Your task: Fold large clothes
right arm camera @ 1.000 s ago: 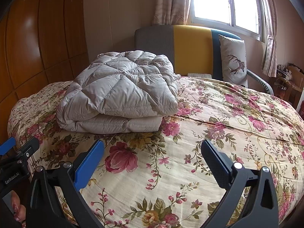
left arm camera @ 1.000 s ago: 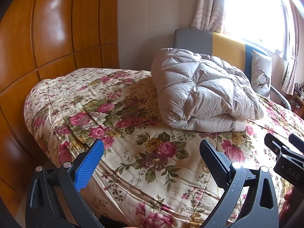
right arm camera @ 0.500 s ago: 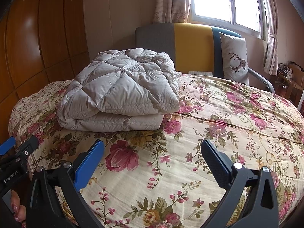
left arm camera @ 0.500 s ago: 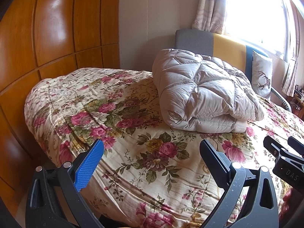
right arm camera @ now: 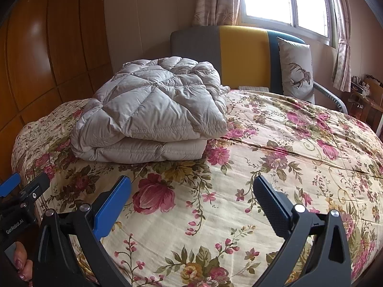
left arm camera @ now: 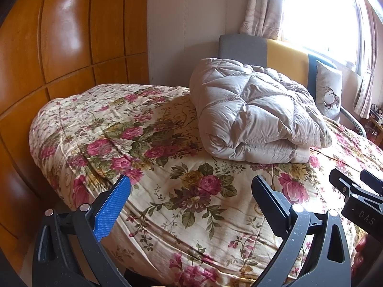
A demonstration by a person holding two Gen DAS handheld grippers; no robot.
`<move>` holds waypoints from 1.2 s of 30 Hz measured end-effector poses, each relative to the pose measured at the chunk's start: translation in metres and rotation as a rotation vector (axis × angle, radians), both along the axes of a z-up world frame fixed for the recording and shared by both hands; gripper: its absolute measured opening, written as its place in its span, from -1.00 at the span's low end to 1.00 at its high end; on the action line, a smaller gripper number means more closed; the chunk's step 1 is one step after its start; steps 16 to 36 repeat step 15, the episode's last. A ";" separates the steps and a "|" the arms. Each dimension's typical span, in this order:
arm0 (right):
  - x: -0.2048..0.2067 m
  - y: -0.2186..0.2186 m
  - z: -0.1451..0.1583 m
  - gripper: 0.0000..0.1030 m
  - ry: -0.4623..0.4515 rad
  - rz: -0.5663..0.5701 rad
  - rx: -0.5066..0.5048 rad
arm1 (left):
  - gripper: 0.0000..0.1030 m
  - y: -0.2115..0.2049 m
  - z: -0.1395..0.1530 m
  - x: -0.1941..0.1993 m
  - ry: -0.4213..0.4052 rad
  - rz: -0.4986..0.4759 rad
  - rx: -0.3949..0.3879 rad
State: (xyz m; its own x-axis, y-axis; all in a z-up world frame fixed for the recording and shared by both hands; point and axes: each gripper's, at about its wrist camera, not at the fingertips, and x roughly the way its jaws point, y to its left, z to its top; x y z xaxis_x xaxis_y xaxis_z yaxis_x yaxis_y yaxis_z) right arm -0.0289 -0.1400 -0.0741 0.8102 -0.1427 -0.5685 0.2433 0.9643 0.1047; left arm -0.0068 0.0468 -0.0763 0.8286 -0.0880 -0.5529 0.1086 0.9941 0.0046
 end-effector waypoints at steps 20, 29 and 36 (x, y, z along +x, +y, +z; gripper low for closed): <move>0.006 -0.013 -0.010 0.97 0.042 -0.019 0.029 | 0.94 -0.002 -0.013 0.009 0.069 -0.005 0.014; 0.006 -0.013 -0.010 0.97 0.042 -0.019 0.029 | 0.94 -0.002 -0.013 0.009 0.069 -0.005 0.014; 0.006 -0.013 -0.010 0.97 0.042 -0.019 0.029 | 0.94 -0.002 -0.013 0.009 0.069 -0.005 0.014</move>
